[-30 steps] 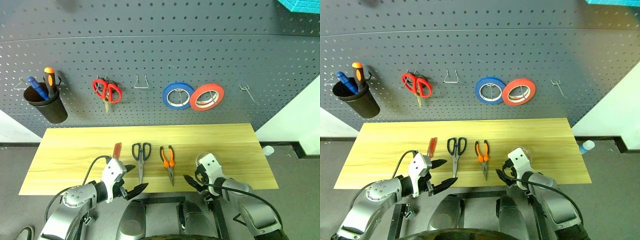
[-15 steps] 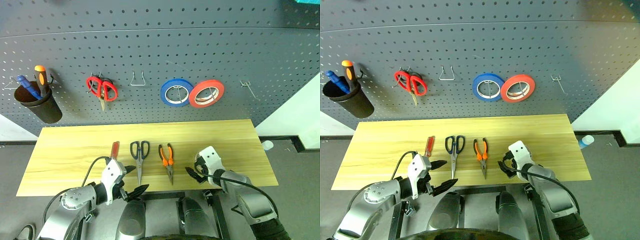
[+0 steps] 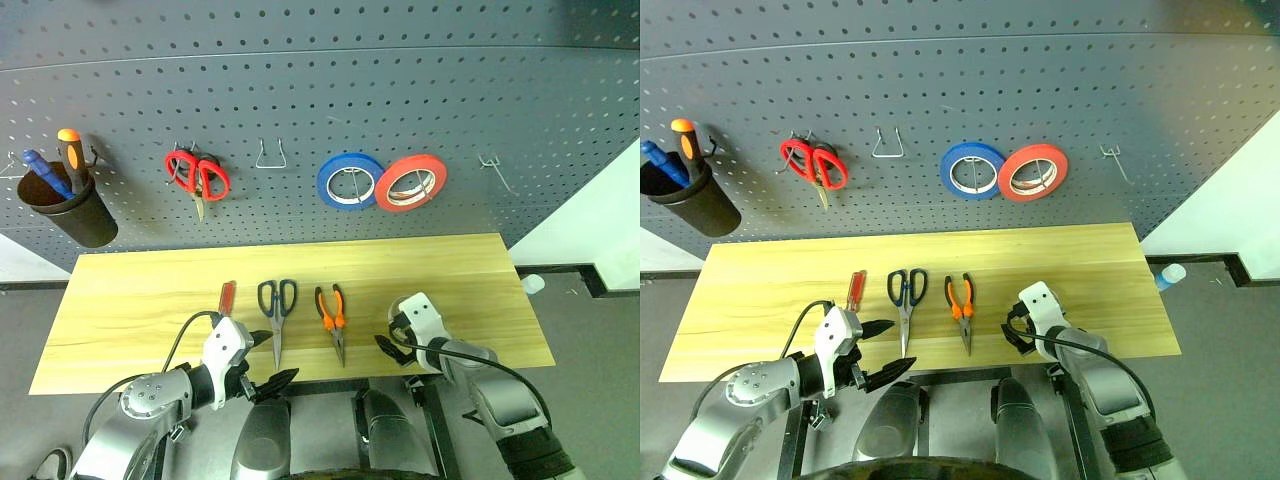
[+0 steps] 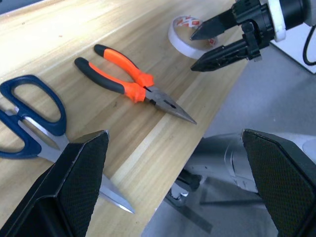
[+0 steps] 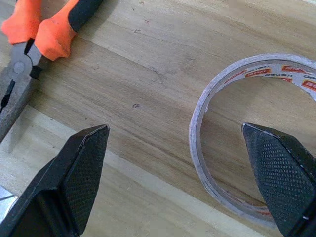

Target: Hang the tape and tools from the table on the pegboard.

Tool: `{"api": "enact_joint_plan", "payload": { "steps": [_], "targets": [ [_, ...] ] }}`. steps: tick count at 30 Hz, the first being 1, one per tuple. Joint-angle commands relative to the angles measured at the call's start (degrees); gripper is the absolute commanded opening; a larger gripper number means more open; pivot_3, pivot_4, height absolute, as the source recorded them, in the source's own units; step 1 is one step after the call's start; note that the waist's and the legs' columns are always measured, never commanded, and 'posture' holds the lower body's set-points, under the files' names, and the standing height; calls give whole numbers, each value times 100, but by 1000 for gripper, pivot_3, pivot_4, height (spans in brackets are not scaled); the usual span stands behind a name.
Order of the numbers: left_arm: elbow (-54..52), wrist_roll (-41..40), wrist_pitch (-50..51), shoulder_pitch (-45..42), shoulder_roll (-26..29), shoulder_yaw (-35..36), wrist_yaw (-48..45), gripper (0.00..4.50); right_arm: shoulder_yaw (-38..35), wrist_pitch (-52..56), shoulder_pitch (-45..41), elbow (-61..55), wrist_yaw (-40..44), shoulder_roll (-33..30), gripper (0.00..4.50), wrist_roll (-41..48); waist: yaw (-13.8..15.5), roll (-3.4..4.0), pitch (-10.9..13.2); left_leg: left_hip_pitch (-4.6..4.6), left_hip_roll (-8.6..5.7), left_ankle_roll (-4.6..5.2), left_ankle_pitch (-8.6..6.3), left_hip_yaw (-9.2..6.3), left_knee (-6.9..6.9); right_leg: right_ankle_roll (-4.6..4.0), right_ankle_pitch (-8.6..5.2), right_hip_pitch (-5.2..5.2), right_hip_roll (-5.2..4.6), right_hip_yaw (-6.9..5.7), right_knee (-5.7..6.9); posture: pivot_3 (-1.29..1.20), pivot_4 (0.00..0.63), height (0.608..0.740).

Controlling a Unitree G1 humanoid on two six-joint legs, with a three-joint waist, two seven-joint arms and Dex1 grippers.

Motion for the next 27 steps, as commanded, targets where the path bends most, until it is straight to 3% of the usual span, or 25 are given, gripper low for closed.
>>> {"api": "enact_joint_plan", "payload": {
  "steps": [1,12,15,26,27],
  "targets": [
    [-312,-124,48,76,49,102,38,4482,-17,-128,-98,139,48,19,4500,-51,0,-2,20,0,0,0,0,0,0,0,0,0,0,0,0,380,216,677],
    [-561,-189,70,265,160,182,107,4482,144,-708,-275,678,434,2,4500,-133,-4,-14,65,0,0,0,0,-1,0,0,0,-1,0,1,0,395,228,677],
    [-559,-180,32,324,165,221,110,4500,131,-761,-296,701,466,3,3960,-141,-2,-11,82,0,0,0,0,-2,0,0,0,-1,0,0,0,401,227,677],
    [-372,-148,2,119,110,194,157,4500,93,-878,-451,864,502,15,83,-167,-2,-11,89,-1,0,0,0,-2,0,1,1,-1,0,0,0,409,207,677],
    [-334,-129,-26,99,100,175,159,4500,88,-905,-475,910,502,17,20,-173,1,-11,88,0,0,0,0,-2,0,0,1,-1,0,0,0,411,198,677]
  ]
}}
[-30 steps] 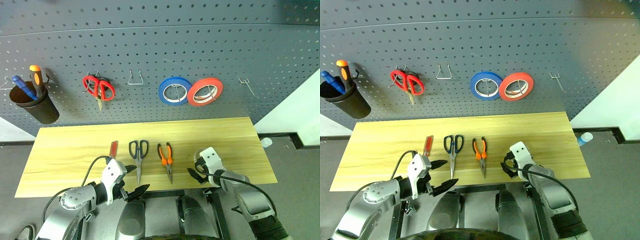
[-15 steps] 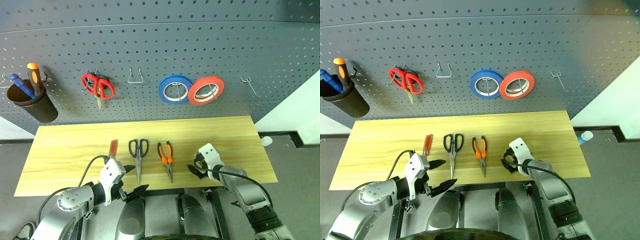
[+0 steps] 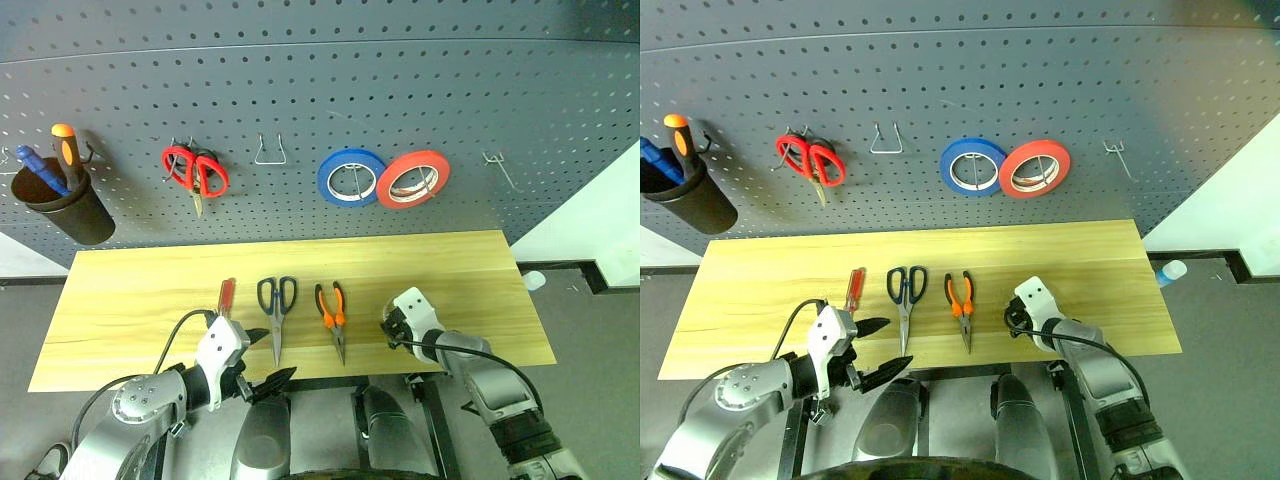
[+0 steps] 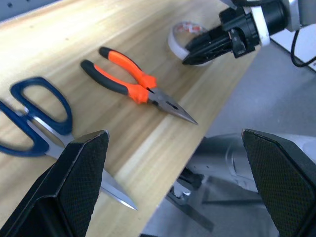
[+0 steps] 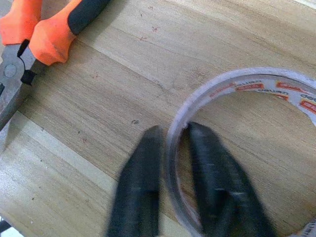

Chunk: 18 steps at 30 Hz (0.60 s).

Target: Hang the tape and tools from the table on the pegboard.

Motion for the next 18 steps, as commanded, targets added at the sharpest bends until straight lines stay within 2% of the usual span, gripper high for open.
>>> {"api": "enact_joint_plan", "payload": {
  "steps": [1,10,18],
  "targets": [
    [5,5,-114,-13,-17,16,-1,4500,-39,-94,-53,86,20,31,20,-51,6,0,-1,0,0,0,0,0,0,0,0,0,0,0,0,412,195,677],
    [144,6,-180,-314,-91,-2,11,4500,-220,-277,31,-41,185,-61,20,31,21,-3,-5,-2,0,-1,0,0,2,0,2,1,0,0,0,410,163,677],
    [533,-31,-350,-662,-163,-84,-217,4500,-785,-782,892,-1197,1140,-491,20,800,73,-10,-34,-3,0,-1,1,0,5,8,8,2,-1,-1,-1,366,128,677]
  ]
}}
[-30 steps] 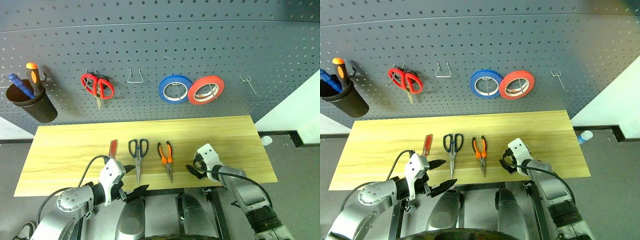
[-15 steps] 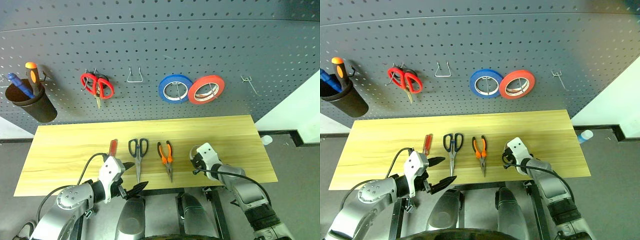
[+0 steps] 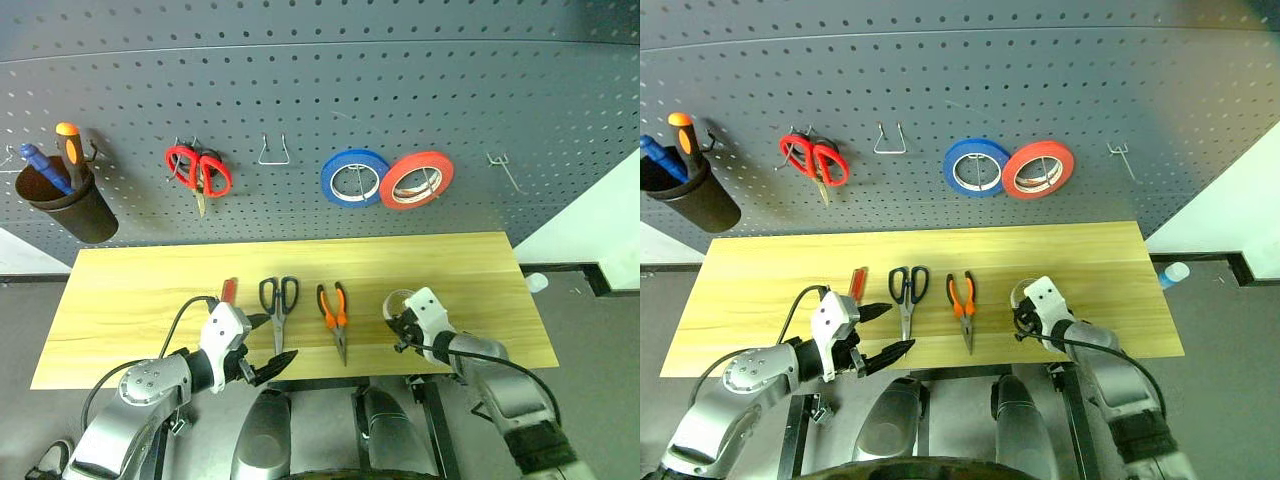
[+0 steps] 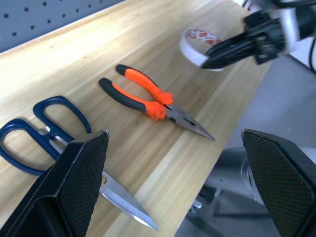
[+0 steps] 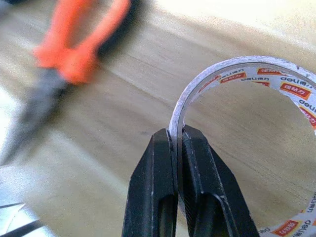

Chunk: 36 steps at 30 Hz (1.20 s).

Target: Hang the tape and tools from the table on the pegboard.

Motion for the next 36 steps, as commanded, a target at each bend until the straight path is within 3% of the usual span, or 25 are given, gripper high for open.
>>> {"api": "enact_joint_plan", "payload": {
  "steps": [1,9,14,28,36],
  "targets": [
    [200,-24,-221,-220,-50,-55,-167,4500,-467,-228,265,-500,382,-151,20,501,6,1,-25,1,0,0,0,0,3,-1,1,2,0,0,0,358,118,677],
    [982,76,-707,-895,-249,-147,-454,4500,-1694,-567,796,-1177,649,-242,20,1395,-8,9,-212,1,-2,6,-4,1,77,9,14,43,-3,-1,-1,317,72,677],
    [1307,104,-887,-1181,-399,-208,-545,4500,-2238,-763,932,-1299,382,-172,20,1524,-58,10,-380,10,-3,7,-4,0,80,11,25,78,-2,0,-1,299,53,677],
    [1552,222,-1061,-1378,-569,-263,-652,4500,-2403,-1879,-394,121,-977,-121,20,501,-67,39,-655,16,-5,5,-3,2,82,5,42,87,-1,4,1,300,39,677],
    [1506,242,-1104,-1261,-562,-214,-618,4500,-2501,-2021,-309,147,-976,-157,20,543,-58,46,-689,14,-5,6,-3,2,82,5,43,86,-1,5,1,310,37,677]
  ]
}}
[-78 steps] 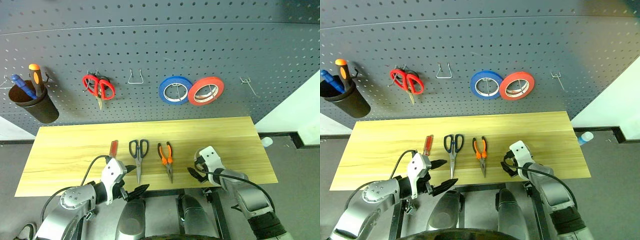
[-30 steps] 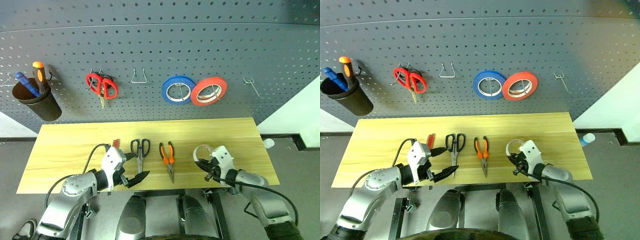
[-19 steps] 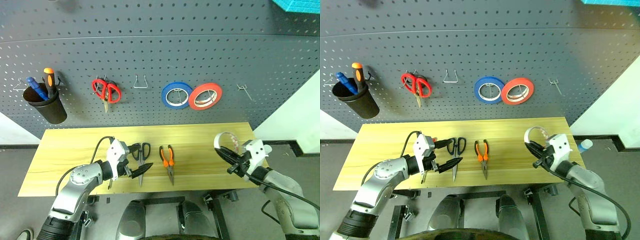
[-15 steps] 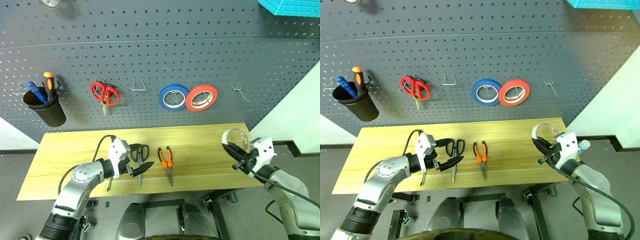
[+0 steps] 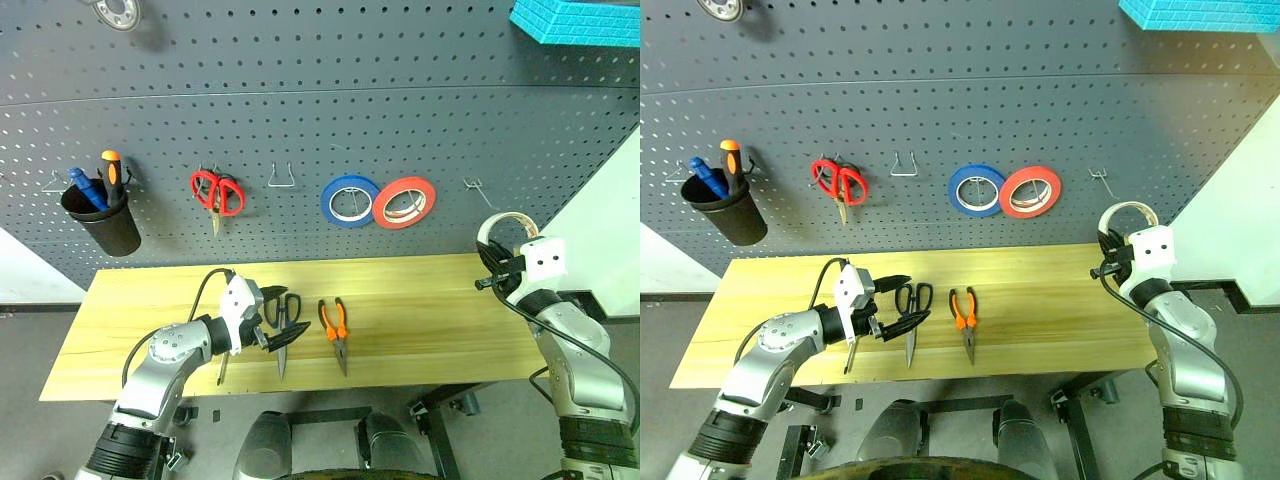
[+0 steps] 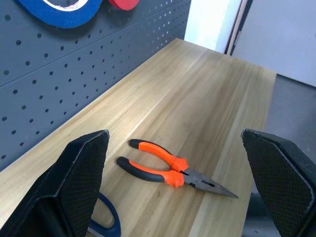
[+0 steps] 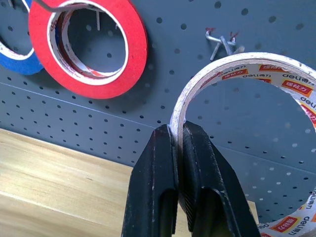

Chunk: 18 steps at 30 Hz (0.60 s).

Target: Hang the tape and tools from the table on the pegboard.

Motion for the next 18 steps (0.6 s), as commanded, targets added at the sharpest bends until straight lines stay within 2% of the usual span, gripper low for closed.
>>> {"api": "enact_joint_plan", "payload": {
  "steps": [1,7,18],
  "targets": [
    [-171,-14,-109,7,5,45,17,4500,-238,-201,103,-263,29,-22,20,154,4,-1,-13,0,0,0,0,0,0,0,0,0,0,0,0,310,37,677],
    [-120,-7,-119,-16,16,60,7,4500,-389,-325,272,-666,87,25,20,442,-14,13,-31,1,-1,0,0,0,0,0,0,1,0,0,2,305,36,677],
    [-130,9,-116,-4,8,29,-5,4500,85,-363,-518,-561,4,213,20,399,-6,30,-65,4,-1,0,0,0,2,0,1,1,0,1,10,310,41,677]
  ]
}}
